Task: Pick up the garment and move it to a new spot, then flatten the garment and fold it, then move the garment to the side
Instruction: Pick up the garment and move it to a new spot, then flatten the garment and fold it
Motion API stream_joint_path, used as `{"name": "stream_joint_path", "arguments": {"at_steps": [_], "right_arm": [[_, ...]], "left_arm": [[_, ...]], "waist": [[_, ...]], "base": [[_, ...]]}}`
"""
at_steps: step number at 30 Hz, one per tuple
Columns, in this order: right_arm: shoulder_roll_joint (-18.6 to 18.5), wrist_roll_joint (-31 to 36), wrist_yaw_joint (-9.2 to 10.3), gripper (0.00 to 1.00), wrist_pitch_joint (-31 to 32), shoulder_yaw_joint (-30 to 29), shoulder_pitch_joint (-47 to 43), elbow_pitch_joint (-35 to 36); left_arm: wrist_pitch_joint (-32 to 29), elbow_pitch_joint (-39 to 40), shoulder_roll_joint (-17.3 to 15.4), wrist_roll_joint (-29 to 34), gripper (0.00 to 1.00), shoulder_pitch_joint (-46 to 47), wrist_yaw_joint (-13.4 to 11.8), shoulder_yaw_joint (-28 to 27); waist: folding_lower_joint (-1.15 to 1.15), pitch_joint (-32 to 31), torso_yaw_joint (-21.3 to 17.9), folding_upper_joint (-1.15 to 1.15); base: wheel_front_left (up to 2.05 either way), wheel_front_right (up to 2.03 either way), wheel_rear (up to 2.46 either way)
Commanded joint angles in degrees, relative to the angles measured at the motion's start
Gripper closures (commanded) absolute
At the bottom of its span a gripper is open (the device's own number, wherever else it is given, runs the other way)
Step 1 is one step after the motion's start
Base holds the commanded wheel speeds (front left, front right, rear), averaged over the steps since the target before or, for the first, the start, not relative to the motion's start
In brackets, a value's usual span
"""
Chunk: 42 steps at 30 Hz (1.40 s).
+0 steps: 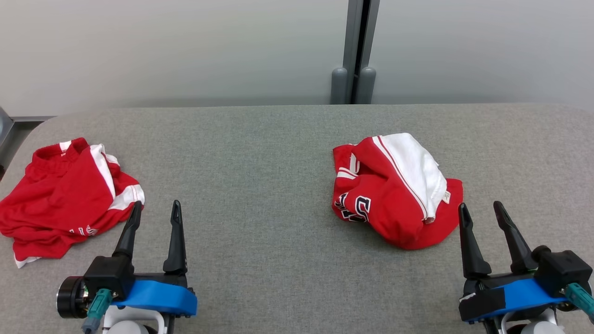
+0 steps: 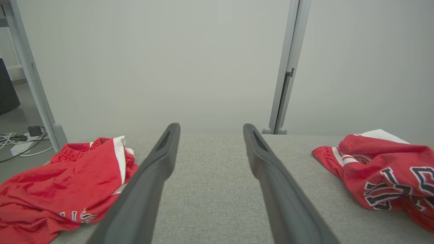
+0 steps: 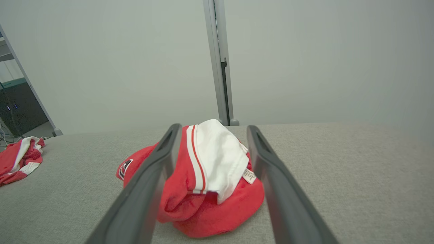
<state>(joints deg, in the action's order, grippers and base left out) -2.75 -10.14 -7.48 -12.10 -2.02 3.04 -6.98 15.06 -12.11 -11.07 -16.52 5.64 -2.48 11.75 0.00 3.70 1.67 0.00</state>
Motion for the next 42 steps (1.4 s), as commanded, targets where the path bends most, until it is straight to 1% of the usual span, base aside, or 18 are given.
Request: {"name": "stream_joint_path", "arguments": {"at_steps": [1,9,13,20,24,27,32,38,42], "right_arm": [[-0.2,-0.2,-0.03,0.0,0.2,0.0,-0.7,0.1],[-0.2,-0.5,-0.04,0.0,0.2,0.1,-0.8,-0.3],[-0.2,-0.4,-0.03,0.0,0.5,-0.8,-0.2,-0.6],[-0.3,4.6,-0.03,0.0,3.6,-3.0,7.8,-0.3],[-1.7,6.4,-0.03,0.0,7.3,-3.1,14.0,-1.4],[-3.2,6.5,-0.03,0.0,10.1,-3.1,18.3,-4.1],[-5.8,6.9,-0.03,0.0,12.9,-4.0,22.5,-11.5],[-7.8,6.5,-0.03,0.0,12.2,-4.7,24.9,-22.6],[-7.7,6.4,-0.03,0.0,10.7,-4.6,26.5,-29.9]], "left_arm": [[0.2,-0.2,-0.2,0.4,0.0,-0.2,0.3,-0.5],[0.2,-0.6,0.3,1.1,0.0,-0.3,0.9,-1.2],[0.2,-0.7,0.7,1.5,0.0,0.0,1.2,-1.4],[0.2,-0.9,1.6,2.1,0.0,1.9,1.8,-1.3],[0.2,-0.8,2.2,2.6,0.0,2.9,2.1,-1.1],[0.2,-1.1,2.8,2.8,0.0,3.7,2.5,-1.1],[0.2,-1.4,3.8,3.0,0.0,4.9,3.0,-1.2],[0.2,-2.0,4.9,3.8,0.0,6.7,4.0,-1.1],[0.2,-2.6,5.3,4.2,0.0,7.6,4.2,-1.4]], "waist": [[0.0,0.0,-0.1,0.0],[0.0,0.0,-0.4,0.0],[0.0,0.2,-0.1,0.0],[0.0,1.7,0.8,0.0],[0.0,3.1,1.6,0.0],[0.0,4.2,2.4,0.0],[0.0,6.2,3.9,0.0],[0.0,8.6,5.8,0.0],[0.0,9.7,6.5,0.0]], "base": [[0.0,0.0,0.0],[0.0,0.0,0.0],[0.0,0.0,0.0],[0.0,0.0,0.0],[0.0,0.0,0.0],[0.0,0.0,0.0],[0.0,0.0,0.0],[0.0,0.0,0.0],[0.0,0.0,0.0]]}}
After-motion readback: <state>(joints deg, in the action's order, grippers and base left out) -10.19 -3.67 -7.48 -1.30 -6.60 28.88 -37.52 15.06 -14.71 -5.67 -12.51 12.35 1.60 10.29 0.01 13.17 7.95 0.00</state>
